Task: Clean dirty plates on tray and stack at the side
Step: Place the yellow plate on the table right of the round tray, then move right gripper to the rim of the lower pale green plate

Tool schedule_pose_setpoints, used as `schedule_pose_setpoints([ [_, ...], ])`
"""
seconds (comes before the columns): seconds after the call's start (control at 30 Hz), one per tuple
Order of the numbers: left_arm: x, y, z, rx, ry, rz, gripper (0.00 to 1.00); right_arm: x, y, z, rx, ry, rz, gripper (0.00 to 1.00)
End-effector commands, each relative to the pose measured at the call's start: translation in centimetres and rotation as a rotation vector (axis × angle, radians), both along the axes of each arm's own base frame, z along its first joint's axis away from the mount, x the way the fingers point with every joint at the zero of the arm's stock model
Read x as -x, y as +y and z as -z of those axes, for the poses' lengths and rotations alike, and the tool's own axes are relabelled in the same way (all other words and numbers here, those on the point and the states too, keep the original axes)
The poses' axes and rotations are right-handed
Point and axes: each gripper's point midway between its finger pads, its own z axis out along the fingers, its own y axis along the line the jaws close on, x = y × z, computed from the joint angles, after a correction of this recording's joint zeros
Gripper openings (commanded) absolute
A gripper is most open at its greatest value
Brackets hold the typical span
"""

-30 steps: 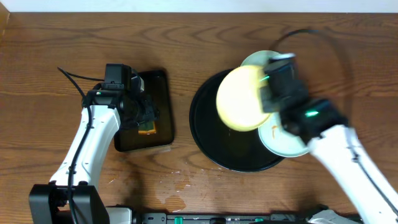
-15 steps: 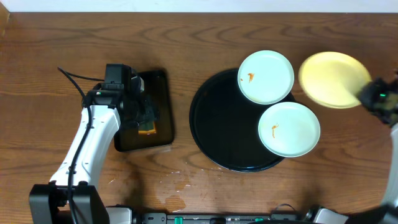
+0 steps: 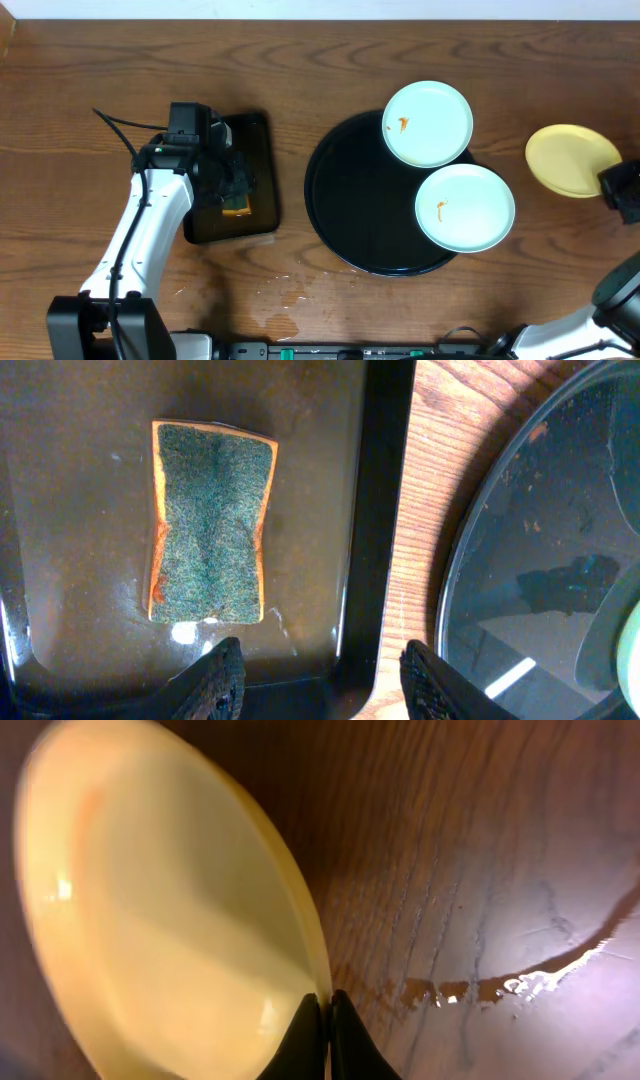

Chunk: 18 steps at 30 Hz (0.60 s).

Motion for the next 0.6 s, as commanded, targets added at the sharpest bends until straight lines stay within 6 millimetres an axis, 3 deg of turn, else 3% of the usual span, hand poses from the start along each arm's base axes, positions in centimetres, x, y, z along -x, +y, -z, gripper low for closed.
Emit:
schedule_pose_setpoints([
  [0.0,-0.4,0.2,-0.7,-0.008,-0.025,0.010,0.52,-0.5,-0.1,-0.4,0.008,-0.019,-0.031,0.25],
  [0.07,-0.4,0.2,-0.7,-0.008,-0.025,0.010,0.52,-0.7,0.0,-1.0,0.018,-0.035,-0.058,0.35],
  [0.13,-0.4,0.1,-0.7,-0.002,-0.025,0.012,0.53,-1.4,0.8,-1.9,0.019,-0.078,-0.126,0.38],
  [0.27,-0.4,0.0,-0.7,-0.002,-0.026,0.013,0.53,-4.1,5.2,-5.7,0.005,-0.250,-0.400,0.44],
  [0.37,-0.4,0.0,-0.7,-0.002,-0.026,0.012,0.53,-4.8,9.2,-7.6,-0.026,-0.296,-0.519,0.48],
  [0.47,-0.4,0.0,-0.7,-0.002,-0.026,0.013,0.53,-3.9,13.4,-7.8,-0.052,-0.228,-0.628,0.50],
  [0.57,-0.4,0.1,-0.7,-0.002,-0.026,0.013,0.53,-1.6,15.4,-5.9,-0.011,-0.017,-0.658,0.51],
])
